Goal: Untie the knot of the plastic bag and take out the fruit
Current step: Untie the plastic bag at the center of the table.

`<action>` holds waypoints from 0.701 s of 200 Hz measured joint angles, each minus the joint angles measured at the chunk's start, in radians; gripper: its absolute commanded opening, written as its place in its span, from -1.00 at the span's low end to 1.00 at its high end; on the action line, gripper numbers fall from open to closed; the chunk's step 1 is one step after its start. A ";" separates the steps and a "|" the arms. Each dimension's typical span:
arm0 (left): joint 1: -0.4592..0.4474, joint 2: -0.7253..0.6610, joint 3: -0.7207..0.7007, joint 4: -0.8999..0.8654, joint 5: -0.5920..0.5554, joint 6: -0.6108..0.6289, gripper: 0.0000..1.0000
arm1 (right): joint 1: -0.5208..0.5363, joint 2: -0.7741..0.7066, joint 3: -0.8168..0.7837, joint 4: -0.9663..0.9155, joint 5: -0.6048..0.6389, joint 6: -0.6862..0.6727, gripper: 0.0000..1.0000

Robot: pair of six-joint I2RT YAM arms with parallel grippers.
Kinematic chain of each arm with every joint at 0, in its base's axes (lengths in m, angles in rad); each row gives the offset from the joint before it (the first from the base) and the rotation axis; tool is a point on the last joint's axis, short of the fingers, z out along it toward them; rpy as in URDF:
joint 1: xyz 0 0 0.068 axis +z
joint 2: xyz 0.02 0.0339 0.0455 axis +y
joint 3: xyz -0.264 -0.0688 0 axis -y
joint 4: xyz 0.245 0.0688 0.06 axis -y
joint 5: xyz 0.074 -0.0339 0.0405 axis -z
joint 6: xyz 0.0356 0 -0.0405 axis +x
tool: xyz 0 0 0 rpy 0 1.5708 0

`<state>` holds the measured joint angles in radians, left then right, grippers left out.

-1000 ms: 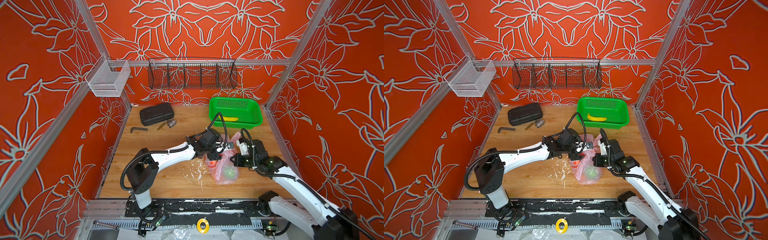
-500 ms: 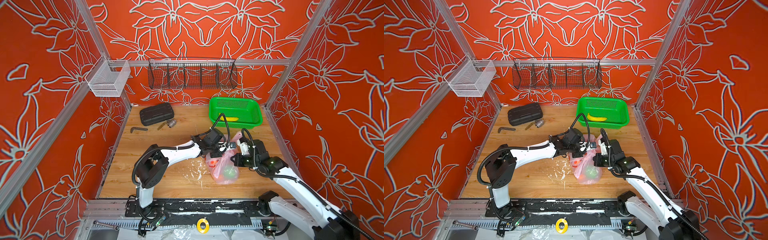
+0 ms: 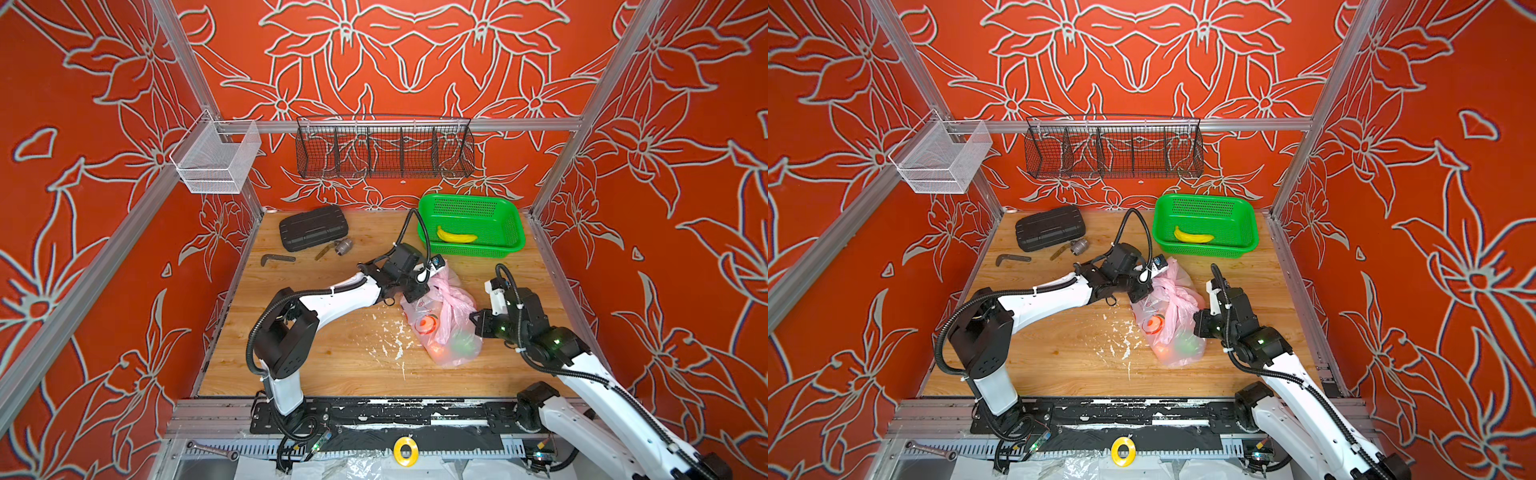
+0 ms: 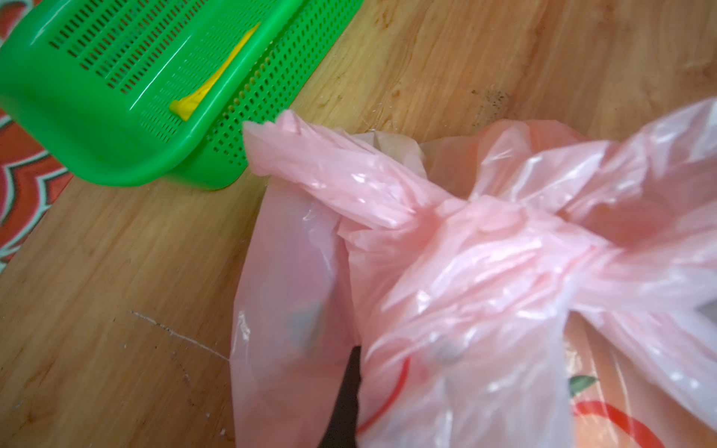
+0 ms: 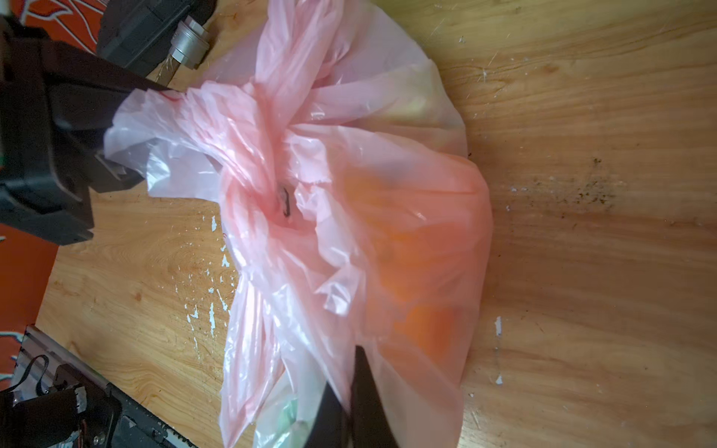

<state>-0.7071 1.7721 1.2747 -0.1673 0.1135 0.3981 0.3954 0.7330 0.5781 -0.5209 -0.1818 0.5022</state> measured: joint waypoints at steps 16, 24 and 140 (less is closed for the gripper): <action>0.006 -0.008 -0.016 0.003 0.001 -0.034 -1.00 | 0.000 -0.017 -0.010 -0.009 0.014 0.002 -0.74; 0.007 -0.009 -0.016 0.002 0.006 -0.050 -1.00 | 0.000 -0.026 -0.013 -0.014 0.021 0.004 -0.30; 0.014 -0.004 0.046 -0.038 0.065 -0.255 -1.00 | 0.043 0.130 0.227 -0.016 -0.009 -0.363 0.20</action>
<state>-0.6930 1.7683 1.3209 -0.2054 0.1787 0.1429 0.4385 0.8635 0.8055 -0.5365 -0.1909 0.1394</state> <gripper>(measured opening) 0.047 0.605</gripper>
